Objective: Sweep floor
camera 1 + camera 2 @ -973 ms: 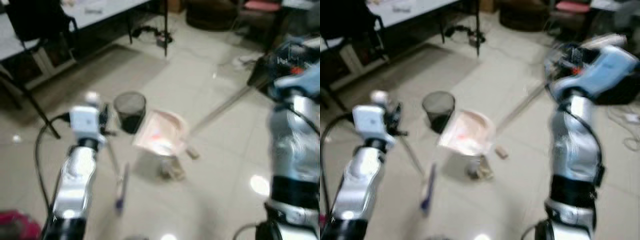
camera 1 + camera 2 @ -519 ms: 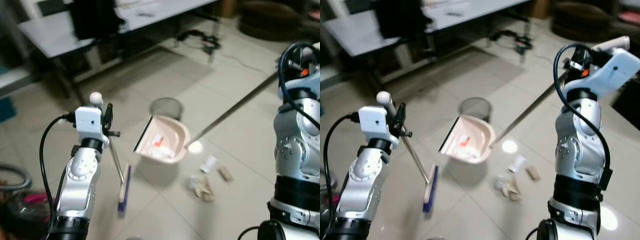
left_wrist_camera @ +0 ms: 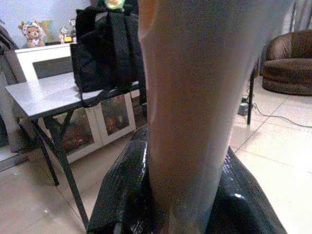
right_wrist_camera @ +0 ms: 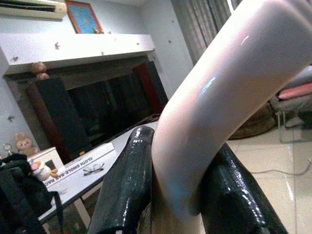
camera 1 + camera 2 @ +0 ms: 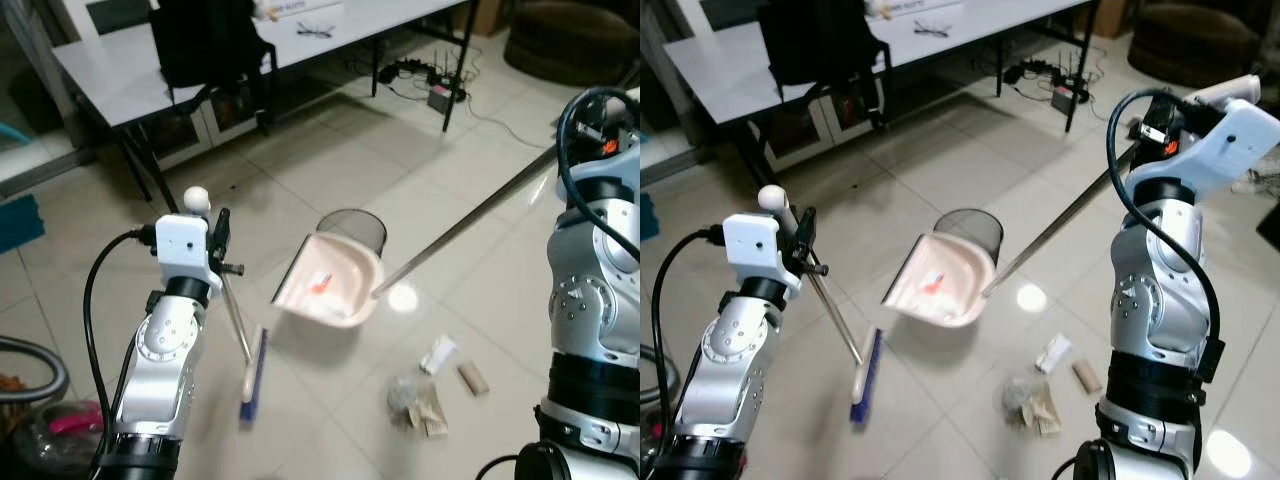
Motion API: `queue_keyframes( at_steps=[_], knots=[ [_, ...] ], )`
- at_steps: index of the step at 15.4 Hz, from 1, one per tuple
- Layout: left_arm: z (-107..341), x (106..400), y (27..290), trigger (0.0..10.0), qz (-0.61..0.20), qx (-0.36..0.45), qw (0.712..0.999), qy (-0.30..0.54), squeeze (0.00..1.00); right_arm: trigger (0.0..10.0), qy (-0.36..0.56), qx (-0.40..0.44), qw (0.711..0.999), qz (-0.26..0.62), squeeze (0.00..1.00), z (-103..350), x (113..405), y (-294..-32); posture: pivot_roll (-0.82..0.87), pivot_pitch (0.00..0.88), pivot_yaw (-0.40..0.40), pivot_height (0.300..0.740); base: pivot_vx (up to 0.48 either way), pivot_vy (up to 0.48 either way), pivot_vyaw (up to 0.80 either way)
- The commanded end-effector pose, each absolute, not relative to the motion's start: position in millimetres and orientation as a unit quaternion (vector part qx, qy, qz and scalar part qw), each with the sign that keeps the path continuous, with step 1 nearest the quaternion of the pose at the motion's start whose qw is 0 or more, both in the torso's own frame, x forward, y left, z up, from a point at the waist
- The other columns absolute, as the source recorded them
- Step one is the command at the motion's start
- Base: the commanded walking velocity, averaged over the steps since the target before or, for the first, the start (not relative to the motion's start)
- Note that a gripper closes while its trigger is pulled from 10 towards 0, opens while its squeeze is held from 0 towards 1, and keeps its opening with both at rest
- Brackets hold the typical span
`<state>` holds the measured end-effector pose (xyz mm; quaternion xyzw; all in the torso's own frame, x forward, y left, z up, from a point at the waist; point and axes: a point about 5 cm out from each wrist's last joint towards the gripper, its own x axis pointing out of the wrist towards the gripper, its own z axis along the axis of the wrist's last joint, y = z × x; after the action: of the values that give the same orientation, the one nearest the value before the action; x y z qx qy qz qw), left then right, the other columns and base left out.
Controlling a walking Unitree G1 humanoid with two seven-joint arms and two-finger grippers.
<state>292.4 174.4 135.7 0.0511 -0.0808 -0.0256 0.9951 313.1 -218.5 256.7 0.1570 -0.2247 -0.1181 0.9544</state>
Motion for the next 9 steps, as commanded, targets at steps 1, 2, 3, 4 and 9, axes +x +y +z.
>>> queue_keyframes(
  at_steps=[1, 2, 3, 4, 9],
  knots=[
    [144.2, 291.7, 181.1, 10.0, -0.016, 0.07, 0.992, -0.1, 0.0, 10.0, -0.26, 0.164, 0.947, -0.099, 0.0, 271.0, 310.0, -209.9, -0.01, 0.051, 0.066, 0.74, 0.472, 0.0, 0.0],
    [144.0, 291.4, 180.8, 10.0, -0.016, 0.07, 0.992, -0.1, 0.0, 10.0, -0.26, 0.157, 0.948, -0.099, 0.0, 271.2, 309.9, -209.8, -0.01, 0.052, 0.066, 0.74, 0.472, 0.0, 0.0],
    [144.0, 291.4, 180.8, 10.0, -0.016, 0.07, 0.992, -0.1, 0.0, 10.0, -0.26, 0.157, 0.948, -0.099, 0.0, 271.2, 309.9, -209.8, -0.01, 0.052, 0.066, 0.74, 0.472, 0.0, 0.0],
    [144.0, 291.4, 180.7, 10.0, -0.016, 0.07, 0.992, -0.099, 0.0, 10.0, -0.26, 0.157, 0.948, -0.099, 0.0, 271.2, 309.8, -209.7, -0.01, 0.052, 0.066, 0.74, 0.472, 0.0, 0.0],
    [144.0, 292.1, 180.0, 10.0, -0.017, 0.07, 0.992, -0.099, 0.0, 10.0, -0.263, 0.152, 0.947, -0.108, 0.0, 270.6, 309.8, -210.1, -0.01, 0.054, 0.068, 0.74, 0.472, 0.0, 0.0]
  ],
)
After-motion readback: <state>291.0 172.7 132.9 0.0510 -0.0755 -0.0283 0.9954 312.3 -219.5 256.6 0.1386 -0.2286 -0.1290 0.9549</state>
